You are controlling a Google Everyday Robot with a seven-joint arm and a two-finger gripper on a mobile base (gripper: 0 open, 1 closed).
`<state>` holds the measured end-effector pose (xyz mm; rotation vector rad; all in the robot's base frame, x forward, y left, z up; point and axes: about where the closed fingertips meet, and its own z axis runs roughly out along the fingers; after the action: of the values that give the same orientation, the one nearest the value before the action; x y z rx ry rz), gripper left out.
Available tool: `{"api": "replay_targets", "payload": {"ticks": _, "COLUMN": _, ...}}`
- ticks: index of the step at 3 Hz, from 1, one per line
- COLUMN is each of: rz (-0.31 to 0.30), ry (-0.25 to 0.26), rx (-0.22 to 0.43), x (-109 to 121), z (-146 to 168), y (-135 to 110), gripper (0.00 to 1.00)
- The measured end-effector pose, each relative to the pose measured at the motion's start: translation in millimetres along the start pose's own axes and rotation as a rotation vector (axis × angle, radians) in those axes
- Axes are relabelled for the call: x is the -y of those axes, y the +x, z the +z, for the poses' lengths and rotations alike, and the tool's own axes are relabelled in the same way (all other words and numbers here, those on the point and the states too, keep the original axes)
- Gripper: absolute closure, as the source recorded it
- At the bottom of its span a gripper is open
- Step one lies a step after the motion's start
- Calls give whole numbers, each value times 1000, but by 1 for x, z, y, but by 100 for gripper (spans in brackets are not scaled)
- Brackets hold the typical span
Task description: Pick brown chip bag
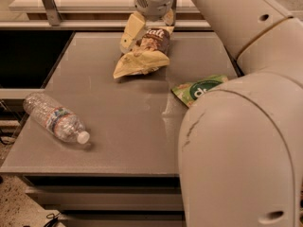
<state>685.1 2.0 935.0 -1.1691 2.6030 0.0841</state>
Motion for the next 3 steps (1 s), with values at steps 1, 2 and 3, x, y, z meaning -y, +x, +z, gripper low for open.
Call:
{"api": "replay_targets", "payload": {"ticks": 1, "rz": 19, "ry": -22, "rx": -17, "x": -6, "z": 16, "y": -8, "gripper": 0}}
{"api": "replay_targets", "payload": {"ticks": 2, "rz": 52, "ry": -29, "rx": -28, "x": -9, "z": 26, "y": -9, "gripper": 0}}
{"api": "replay_targets", "payload": {"ticks": 3, "rz": 81, "ry": -50, "rx": -41, "x": -13, "z": 39, "y": -9, "gripper": 0}}
